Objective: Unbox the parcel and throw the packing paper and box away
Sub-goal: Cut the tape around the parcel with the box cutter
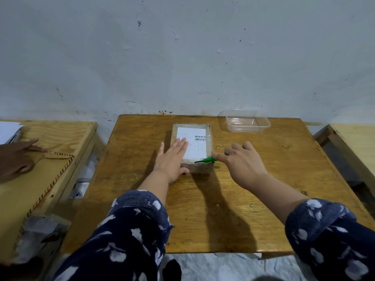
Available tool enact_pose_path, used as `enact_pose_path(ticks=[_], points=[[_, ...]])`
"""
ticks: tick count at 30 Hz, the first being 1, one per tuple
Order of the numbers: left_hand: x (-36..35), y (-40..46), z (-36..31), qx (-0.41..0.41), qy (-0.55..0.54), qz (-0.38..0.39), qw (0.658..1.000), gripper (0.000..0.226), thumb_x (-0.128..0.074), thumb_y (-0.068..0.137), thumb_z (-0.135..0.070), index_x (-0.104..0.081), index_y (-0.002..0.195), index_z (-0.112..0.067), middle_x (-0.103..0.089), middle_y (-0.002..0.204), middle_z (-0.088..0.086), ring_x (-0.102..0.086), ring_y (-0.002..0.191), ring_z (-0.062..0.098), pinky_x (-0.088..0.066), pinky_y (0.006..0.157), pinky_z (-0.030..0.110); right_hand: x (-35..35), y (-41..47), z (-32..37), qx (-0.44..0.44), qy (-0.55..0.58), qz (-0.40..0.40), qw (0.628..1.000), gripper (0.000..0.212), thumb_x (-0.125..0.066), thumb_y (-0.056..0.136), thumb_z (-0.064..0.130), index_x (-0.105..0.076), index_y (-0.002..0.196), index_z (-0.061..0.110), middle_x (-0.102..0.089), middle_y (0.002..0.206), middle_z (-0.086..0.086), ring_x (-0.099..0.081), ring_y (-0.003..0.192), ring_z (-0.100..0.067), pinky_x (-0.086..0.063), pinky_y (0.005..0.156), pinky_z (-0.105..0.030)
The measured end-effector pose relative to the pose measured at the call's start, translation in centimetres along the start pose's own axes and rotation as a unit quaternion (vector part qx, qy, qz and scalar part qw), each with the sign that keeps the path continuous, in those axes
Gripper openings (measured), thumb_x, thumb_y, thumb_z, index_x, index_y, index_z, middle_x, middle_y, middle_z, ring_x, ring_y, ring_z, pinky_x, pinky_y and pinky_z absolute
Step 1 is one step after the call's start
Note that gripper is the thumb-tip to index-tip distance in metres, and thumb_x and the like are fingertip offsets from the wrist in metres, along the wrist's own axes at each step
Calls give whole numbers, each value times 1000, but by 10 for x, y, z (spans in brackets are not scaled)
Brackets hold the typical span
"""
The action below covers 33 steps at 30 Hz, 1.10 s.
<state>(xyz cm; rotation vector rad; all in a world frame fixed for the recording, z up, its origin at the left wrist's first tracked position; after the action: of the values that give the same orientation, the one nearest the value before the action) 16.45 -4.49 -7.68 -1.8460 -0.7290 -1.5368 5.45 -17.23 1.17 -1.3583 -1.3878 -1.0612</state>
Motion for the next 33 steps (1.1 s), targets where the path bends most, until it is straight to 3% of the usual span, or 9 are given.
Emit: enact_pose_path(ticks=[11, 16, 19, 21, 23, 25, 28, 31, 33], points=[[0, -1, 0, 6, 9, 8, 1000, 97, -59, 87, -51, 5, 153, -20, 12, 161, -5, 12, 147, 11, 6, 118, 52, -24, -21, -35, -44, -29, 24, 998, 55, -38, 97, 12, -31, 145, 37, -60, 112, 4, -48, 105, -20, -29, 82, -35], [1, 0, -3, 12, 16, 2, 1000, 98, -55, 86, -58, 4, 153, -20, 10, 162, -4, 11, 147, 12, 5, 118, 54, -16, -23, -39, -67, 40, -38, 996, 45, -39, 98, 18, -42, 139, 37, -64, 105, 8, -53, 97, -20, -24, 71, -33], [4, 1, -3, 18, 9, 8, 1000, 106, -54, 79, -70, 2, 154, -20, 7, 162, -5, 9, 148, 11, 4, 118, 55, -18, -21, -49, -134, 148, -13, 980, 41, -38, 99, 27, -44, 137, 39, -67, 105, 6, -59, 93, -20, -37, 72, -33], [3, 2, -3, 23, 13, 17, 1000, 113, -54, 73, -77, 2, 154, -20, 7, 162, -5, 9, 148, 11, 7, 117, 55, -32, -20, -56, -204, 280, 47, 937, 40, -42, 97, 28, -48, 136, 37, -65, 91, 4, -61, 74, -17, -43, 59, -27], [4, 2, -4, 30, 13, 16, 999, 115, -51, 70, -80, 1, 154, -20, 6, 162, -5, 8, 148, 12, 9, 117, 54, -49, -19, -58, -270, 423, 77, 861, 40, -46, 97, 24, -50, 136, 32, -63, 83, 3, -56, 61, -12, -38, 46, -22], [5, 3, -5, 33, 13, 6, 999, 110, -50, 74, -79, -1, 154, -20, 4, 162, -5, 7, 148, 12, 8, 117, 54, -63, -17, -61, -323, 516, 89, 788, 46, -45, 97, 13, -46, 140, 28, -65, 85, -2, -51, 60, -11, -37, 47, -22], [9, 5, -1, 19, 30, -1, 999, 99, -48, 81, -72, -3, 153, -22, 1, 162, -5, 6, 148, 12, 7, 118, 54, -77, -13, -61, -360, 603, 100, 705, 59, -40, 96, 0, -32, 146, 30, -67, 102, -6, -54, 76, -16, -40, 59, -26], [15, 9, 17, 16, 59, -1, 998, 90, -50, 86, -63, -4, 153, -27, 1, 162, -7, 9, 148, 12, 9, 116, 55, -87, 3, -58, -372, 622, 85, 683, 63, -46, 94, 2, -29, 148, 30, -59, 123, -8, -58, 95, -21, -42, 67, -29], [17, 11, 30, 13, 65, 9, 998, 86, -52, 88, -56, -2, 153, -28, 1, 162, -8, 10, 148, 10, 9, 117, 55, -92, 17, -57, -395, 606, 55, 688, 55, -56, 92, 10, -39, 143, 23, -56, 127, -11, -58, 87, -19, -45, 63, -27]])
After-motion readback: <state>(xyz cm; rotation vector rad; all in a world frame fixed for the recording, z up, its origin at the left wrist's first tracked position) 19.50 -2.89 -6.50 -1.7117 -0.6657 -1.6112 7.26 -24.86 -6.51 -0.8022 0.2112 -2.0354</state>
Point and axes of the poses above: each hand's wrist, its own y-axis towards the middle knuckle, its own x-axis out of the back of the hand, z = x × y, the point moved 7 cm from there along y, towards the middle knuckle
